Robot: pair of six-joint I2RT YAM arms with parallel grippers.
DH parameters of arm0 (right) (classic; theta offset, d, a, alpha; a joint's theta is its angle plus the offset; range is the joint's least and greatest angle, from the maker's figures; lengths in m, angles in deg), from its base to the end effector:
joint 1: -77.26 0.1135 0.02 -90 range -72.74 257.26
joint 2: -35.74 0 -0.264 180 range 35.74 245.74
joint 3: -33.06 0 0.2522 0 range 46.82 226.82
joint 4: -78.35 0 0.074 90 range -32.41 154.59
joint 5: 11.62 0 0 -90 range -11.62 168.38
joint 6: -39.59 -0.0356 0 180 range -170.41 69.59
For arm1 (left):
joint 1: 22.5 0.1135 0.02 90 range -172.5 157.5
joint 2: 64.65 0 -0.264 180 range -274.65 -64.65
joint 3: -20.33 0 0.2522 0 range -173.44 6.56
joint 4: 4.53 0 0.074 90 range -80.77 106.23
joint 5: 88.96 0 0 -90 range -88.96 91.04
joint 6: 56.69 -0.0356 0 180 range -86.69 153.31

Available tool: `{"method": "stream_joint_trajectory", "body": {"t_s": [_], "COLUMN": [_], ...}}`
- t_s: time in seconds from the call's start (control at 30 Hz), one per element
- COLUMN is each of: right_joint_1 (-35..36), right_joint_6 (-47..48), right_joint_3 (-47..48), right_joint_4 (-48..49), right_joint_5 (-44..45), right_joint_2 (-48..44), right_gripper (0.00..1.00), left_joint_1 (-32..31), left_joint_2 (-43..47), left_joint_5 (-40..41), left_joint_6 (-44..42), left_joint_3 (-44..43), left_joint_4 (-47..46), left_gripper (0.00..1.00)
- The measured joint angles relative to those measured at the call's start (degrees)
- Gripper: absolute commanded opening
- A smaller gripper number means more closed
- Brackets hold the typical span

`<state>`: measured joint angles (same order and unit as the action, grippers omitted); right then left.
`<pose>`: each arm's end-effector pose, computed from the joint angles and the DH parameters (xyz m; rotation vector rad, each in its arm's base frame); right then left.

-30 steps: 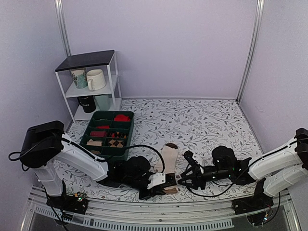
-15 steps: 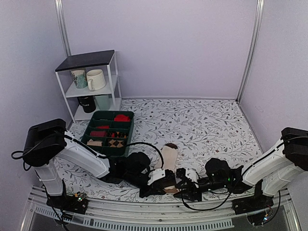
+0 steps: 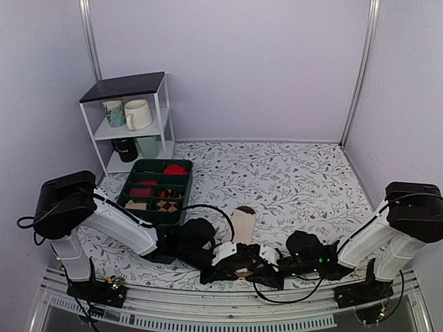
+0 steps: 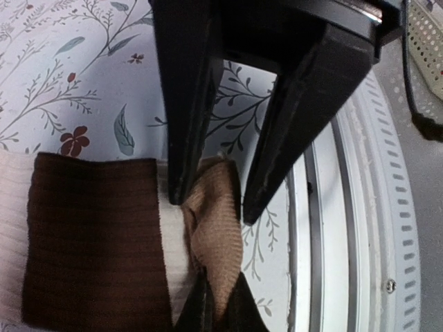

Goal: Roll the socks
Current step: Roll the sock at the center of the board.

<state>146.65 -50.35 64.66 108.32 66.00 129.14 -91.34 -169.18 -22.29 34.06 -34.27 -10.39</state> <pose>0.0799 0.2341 0.0974 -1.3976 1.7775 0.9154 0.1043 -0.3084 0.1019 1.5875 1.9572 -1.0327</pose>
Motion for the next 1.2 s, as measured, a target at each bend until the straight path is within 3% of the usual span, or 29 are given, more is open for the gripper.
{"method": "stream_joint_trajectory", "body": {"t_s": [0.2, 0.27, 0.37, 0.53, 0.7, 0.9, 1.03, 1.2], "right_joint_1": [0.3, 0.4, 0.7, 0.8, -1.2, -6.1, -9.2, -12.0], "right_joint_6": [-2.5, -3.7, -5.6, -8.5, -12.2, -16.3, -18.1, -19.3], "right_joint_3": [0.3, 0.3, 0.7, 3.1, 5.9, 9.3, 13.4, 17.1], "right_joint_4": [1.3, 1.3, 1.2, -1.2, -6.2, -12.0, -16.7, -22.1], "right_joint_5": [0.4, 0.3, 0.0, -1.5, -5.8, -14.6, -21.7, -28.1], "right_joint_2": [1.2, 1.4, 1.9, 2.8, 3.0, 4.2, 7.0, 9.2], "right_gripper": [0.03, 0.01, 0.0, 0.0, 0.0, 0.0, 0.0, 0.0], "left_joint_1": [0.4, 0.4, 0.7, 0.4, -1.2, -3.1, -3.3, -4.3], "left_joint_2": [0.0, 0.0, 0.4, 4.3, 14.3, 25.2, 24.6, 17.5], "left_joint_5": [-0.6, -0.6, 0.2, 5.9, 14.0, 17.9, 17.9, 18.1], "left_joint_6": [0.8, 1.2, 1.9, 0.8, -5.3, -12.5, -16.3, -21.0], "left_joint_3": [0.7, 1.3, 2.3, 5.6, 12.4, 18.9, 19.1, 16.9], "left_joint_4": [-1.2, -2.2, -3.8, -3.7, -4.3, -9.4, -12.0, -12.8], "left_gripper": [0.02, 0.13, 0.2, 0.21, 0.27, 0.3, 0.31, 0.33]}}
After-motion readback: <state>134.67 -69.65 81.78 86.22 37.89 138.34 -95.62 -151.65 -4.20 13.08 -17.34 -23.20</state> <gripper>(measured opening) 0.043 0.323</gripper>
